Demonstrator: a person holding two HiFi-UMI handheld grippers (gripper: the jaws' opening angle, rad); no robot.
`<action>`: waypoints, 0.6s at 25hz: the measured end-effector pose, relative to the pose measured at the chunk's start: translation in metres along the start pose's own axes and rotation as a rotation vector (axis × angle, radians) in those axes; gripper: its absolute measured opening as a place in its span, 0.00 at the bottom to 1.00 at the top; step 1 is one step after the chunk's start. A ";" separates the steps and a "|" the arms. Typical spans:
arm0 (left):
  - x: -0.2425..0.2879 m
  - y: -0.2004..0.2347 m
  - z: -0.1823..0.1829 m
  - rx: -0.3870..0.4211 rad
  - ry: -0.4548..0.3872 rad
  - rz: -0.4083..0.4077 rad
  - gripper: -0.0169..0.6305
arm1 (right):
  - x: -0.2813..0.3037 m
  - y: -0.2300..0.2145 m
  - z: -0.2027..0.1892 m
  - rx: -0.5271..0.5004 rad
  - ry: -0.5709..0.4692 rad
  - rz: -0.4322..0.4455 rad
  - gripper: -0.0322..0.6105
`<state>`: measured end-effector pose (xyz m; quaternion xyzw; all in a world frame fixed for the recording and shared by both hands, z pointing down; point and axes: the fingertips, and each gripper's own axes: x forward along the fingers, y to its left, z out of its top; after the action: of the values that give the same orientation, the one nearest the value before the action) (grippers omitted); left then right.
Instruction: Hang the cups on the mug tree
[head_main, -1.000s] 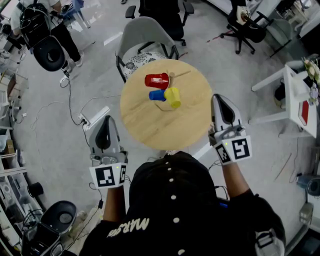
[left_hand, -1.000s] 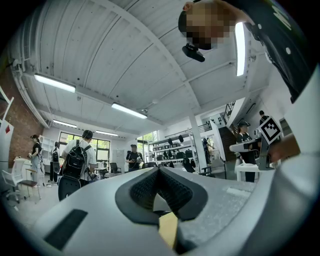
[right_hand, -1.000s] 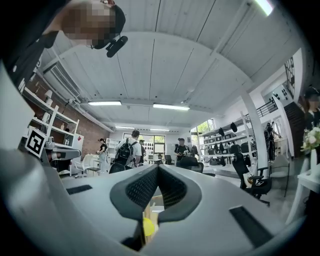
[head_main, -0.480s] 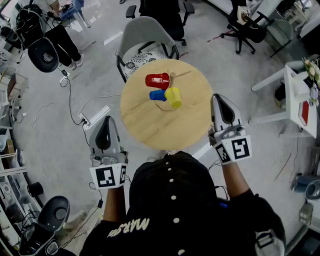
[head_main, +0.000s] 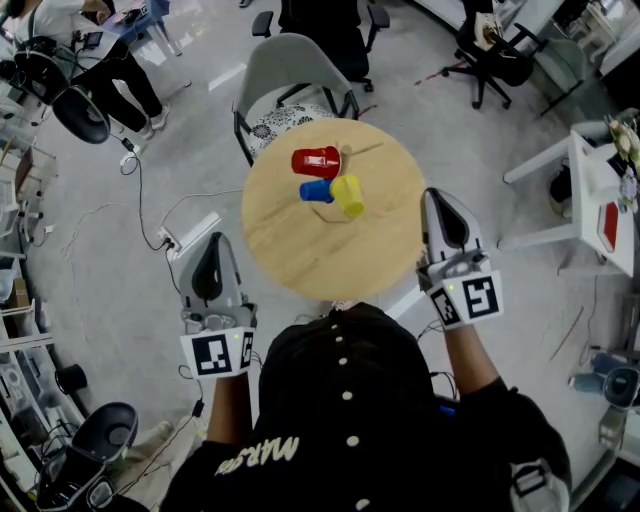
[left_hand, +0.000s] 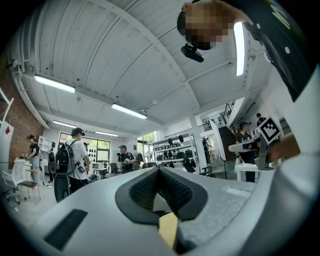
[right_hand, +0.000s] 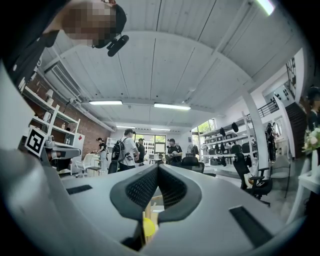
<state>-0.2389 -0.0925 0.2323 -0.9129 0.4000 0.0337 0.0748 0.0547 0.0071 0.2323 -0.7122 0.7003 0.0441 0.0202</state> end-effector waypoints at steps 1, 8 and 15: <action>0.000 0.000 0.000 -0.001 0.001 0.000 0.02 | 0.000 0.000 0.000 0.001 0.001 0.001 0.05; -0.001 -0.001 0.000 0.003 -0.002 0.000 0.02 | -0.001 0.001 0.000 -0.002 0.004 0.005 0.05; -0.004 -0.002 -0.001 0.005 0.003 0.000 0.02 | -0.002 0.004 0.000 0.001 0.008 0.017 0.05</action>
<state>-0.2405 -0.0884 0.2337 -0.9127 0.4002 0.0311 0.0765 0.0502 0.0092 0.2326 -0.7064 0.7064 0.0411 0.0173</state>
